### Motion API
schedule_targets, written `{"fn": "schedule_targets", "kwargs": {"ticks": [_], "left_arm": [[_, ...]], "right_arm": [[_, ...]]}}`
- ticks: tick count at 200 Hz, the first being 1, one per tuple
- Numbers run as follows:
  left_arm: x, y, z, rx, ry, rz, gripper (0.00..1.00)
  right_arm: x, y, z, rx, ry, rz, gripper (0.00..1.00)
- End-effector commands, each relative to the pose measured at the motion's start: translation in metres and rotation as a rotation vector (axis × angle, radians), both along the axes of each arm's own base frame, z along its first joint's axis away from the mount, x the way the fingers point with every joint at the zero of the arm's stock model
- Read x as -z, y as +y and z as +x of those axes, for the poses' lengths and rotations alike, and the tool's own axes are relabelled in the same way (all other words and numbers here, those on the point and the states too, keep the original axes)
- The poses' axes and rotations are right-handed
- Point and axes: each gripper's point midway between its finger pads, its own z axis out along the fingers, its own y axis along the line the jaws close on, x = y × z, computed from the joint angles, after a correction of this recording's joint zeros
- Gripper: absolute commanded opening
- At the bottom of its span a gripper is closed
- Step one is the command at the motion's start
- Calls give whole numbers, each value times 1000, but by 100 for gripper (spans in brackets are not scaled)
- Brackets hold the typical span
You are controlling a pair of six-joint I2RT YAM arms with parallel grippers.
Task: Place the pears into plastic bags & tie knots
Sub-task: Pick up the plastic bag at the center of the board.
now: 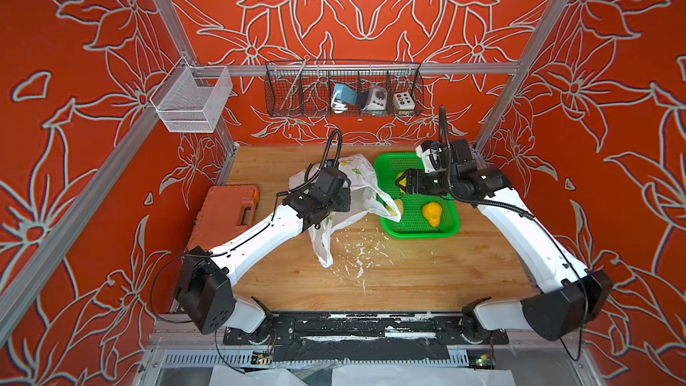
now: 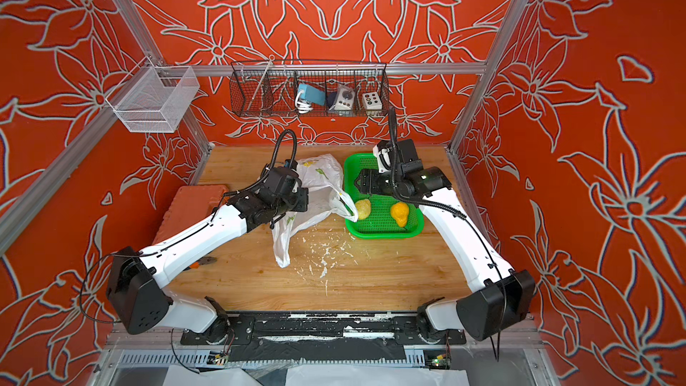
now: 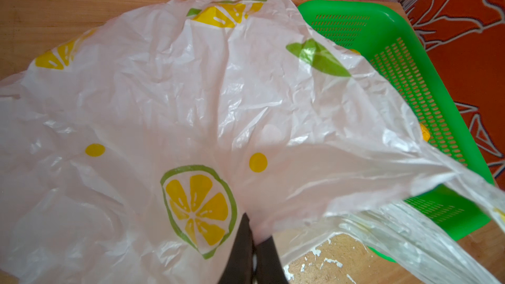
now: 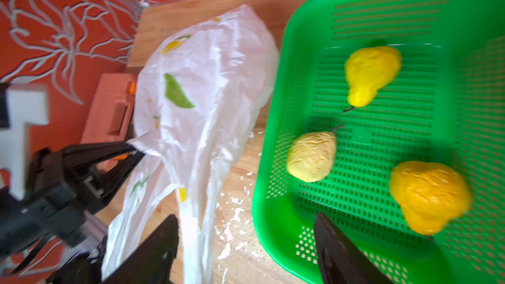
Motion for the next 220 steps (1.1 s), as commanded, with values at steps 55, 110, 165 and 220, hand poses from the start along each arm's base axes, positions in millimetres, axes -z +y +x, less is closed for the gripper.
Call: {"fn": "schedule_targets", "kwargs": {"ticks": [55, 110, 165, 220], "left_arm": [[-18, -3, 3, 22, -51, -13, 0], [-31, -8, -4, 113, -123, -19, 29], [-33, 17, -20, 105, -272, 39, 84], [-22, -6, -17, 169, -320, 126, 86]], "right_arm": [[42, 68, 1, -247, 72, -74, 79], [44, 79, 21, -238, 71, -74, 0], [42, 79, 16, -254, 80, -65, 0], [46, 80, 14, -260, 89, -68, 0]]}}
